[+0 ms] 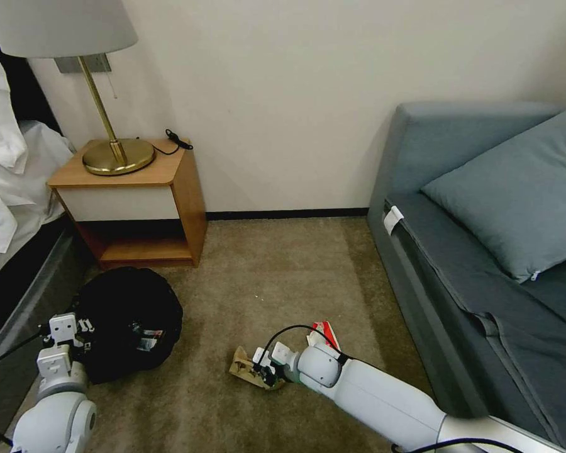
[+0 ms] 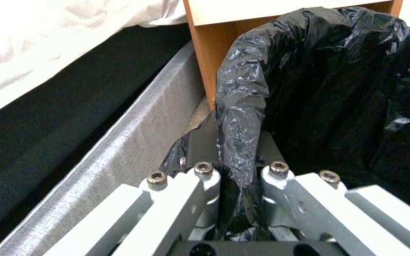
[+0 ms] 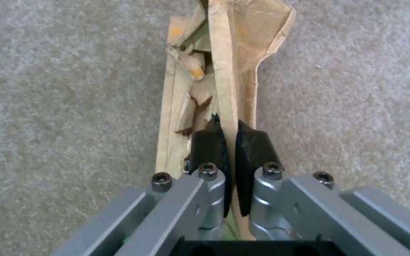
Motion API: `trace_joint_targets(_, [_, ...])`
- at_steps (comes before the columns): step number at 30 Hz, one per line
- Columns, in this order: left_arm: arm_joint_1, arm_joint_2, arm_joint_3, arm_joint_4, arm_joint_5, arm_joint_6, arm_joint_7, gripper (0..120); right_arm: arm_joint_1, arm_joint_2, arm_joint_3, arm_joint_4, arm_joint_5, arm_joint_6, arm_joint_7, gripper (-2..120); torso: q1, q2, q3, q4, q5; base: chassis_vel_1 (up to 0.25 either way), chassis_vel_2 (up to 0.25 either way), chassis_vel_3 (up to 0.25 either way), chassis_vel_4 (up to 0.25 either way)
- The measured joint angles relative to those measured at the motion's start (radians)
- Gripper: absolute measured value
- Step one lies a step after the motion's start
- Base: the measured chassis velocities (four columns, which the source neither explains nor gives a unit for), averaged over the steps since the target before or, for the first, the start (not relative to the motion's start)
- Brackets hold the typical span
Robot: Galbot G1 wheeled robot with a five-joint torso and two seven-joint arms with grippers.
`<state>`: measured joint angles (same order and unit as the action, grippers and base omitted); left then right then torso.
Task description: Pick up the trash bin, then pick up the garbage on the floor and place it into the trash bin.
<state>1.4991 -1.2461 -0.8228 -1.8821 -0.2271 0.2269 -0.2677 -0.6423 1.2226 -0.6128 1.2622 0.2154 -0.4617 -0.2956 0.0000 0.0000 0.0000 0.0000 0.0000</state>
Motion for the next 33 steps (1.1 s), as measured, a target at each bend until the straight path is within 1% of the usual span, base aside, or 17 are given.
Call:
trace_joint_targets(11, [0.004, 0.001, -0.001, 0.009, 0.003, -0.005, 0.002, 4, -0.016, -0.036, 0.066, 0.033, -0.004, 0.011, -0.003, 0, 0.0, 0.0, 0.0, 0.0001, 0.0001, 0.0, 0.0, 0.0, 0.0])
trace_joint_targets(24, [0.001, -0.014, 0.024, 0.007, 0.025, -0.007, 0.003, 4, -0.025, -0.119, 0.164, 0.109, -0.004, 0.019, -0.017, 0, 0.0, 0.0, 0.0, -0.0001, 0.0002, 0.0, 0.0, 0.0, 0.0])
trace_joint_targets(29, [-0.003, -0.018, 0.041, -0.01, 0.037, -0.002, 0.003, 4, -0.005, -0.159, 0.224, 0.16, 0.005, 0.03, -0.021, 0, 0.0, 0.0, 0.0, -0.0002, 0.0002, 0.0, 0.0, 0.0, 0.0])
trace_joint_targets(33, [-0.005, -0.018, 0.046, -0.012, 0.041, 0.0, 0.003, 4, 0.014, -0.168, 0.242, 0.186, 0.014, 0.032, -0.023, 0, 0.0, 0.0, 0.0, -0.0001, 0.0001, 0.0, 0.0, 0.0, 0.0])
